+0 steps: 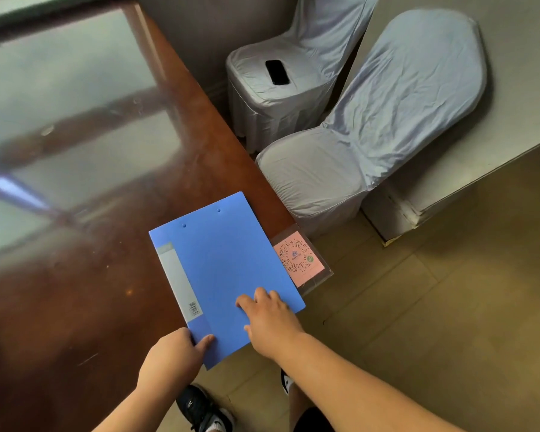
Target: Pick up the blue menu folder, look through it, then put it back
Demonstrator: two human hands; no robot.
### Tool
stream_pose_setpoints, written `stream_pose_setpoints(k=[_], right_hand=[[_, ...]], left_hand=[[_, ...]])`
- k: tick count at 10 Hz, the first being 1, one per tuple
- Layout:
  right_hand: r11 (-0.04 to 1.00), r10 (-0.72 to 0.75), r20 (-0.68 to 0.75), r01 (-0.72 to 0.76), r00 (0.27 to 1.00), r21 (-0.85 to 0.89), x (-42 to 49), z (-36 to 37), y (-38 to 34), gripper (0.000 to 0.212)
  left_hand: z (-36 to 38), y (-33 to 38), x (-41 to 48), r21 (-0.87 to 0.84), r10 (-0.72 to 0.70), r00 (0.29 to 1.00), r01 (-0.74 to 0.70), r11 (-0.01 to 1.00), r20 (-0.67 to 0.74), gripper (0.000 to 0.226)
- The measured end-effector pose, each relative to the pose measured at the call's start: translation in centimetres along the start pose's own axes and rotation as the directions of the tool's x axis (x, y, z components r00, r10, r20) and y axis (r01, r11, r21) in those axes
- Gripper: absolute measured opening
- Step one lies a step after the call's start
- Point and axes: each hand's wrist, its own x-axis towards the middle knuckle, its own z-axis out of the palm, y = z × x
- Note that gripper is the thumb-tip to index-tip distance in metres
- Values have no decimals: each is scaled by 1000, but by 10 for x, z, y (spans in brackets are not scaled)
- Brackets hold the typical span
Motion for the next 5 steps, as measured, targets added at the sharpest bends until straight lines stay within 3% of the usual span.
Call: stream_pose_setpoints(k=[4, 5], right_hand=[[998, -36, -23, 35, 999, -48, 8, 2, -3, 42], [999, 14, 30, -12, 999, -49, 9, -11, -12, 42]], left_hand=[[1, -9, -5, -50, -34, 999, 34, 998, 1, 52], [-16, -15, -12, -60, -64, 997, 61, 996, -41, 49]])
